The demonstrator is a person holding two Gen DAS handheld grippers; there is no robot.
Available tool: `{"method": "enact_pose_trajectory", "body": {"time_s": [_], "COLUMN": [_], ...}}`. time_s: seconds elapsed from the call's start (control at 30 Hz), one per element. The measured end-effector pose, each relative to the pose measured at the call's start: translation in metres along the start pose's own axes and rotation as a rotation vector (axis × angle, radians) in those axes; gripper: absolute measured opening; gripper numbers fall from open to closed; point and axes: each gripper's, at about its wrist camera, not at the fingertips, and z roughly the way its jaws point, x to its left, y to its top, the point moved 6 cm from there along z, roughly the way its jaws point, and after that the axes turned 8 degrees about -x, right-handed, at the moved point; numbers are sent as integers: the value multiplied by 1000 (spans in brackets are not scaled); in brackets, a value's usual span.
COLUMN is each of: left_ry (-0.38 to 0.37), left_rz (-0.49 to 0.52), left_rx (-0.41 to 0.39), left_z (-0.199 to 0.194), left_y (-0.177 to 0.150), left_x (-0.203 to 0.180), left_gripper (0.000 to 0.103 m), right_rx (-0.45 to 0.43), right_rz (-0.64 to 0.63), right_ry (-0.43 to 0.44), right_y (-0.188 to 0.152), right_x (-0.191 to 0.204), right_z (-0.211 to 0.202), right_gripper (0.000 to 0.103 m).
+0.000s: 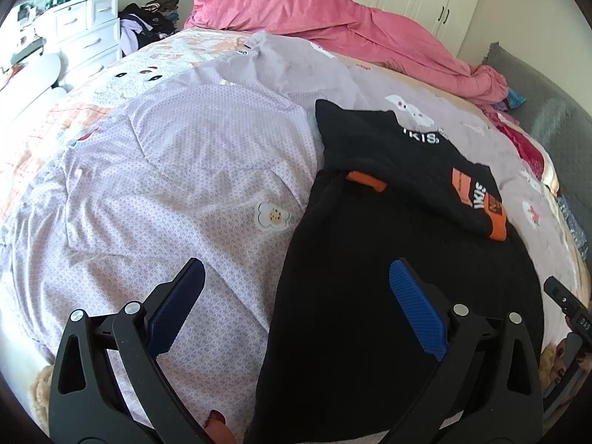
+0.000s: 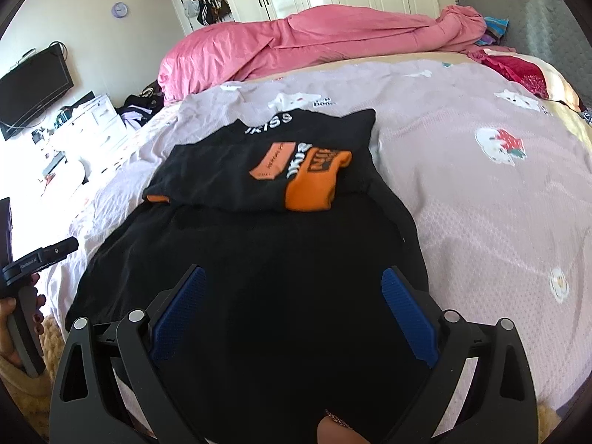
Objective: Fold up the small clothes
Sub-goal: 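Move both open tools toward the hem of the black shirt, then grasp the shirt hem with the right tool while the left tool grasps it too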
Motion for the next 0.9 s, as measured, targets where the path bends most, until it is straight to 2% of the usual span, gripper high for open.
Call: {"method": "enact_pose_trajectory", "body": {"time_s": [0.23, 0.77, 0.9], "left_ry": [-18, -12, -19], "left_rz": [3, 36, 34], "left_rx": [44, 109, 122], "left_z": [3, 2, 1], "left_y": [-20, -58, -64], "left_x": [1, 13, 16], "left_gripper": [94, 94, 94], "right_rx": [64, 133, 149], "right_rz": [15, 76, 107], "right_ry": [-32, -69, -56], "right_y": [-24, -61, -67], "right_x": [-13, -45, -50], "right_z": [-8, -37, -37], "right_gripper": [95, 95, 95]}}
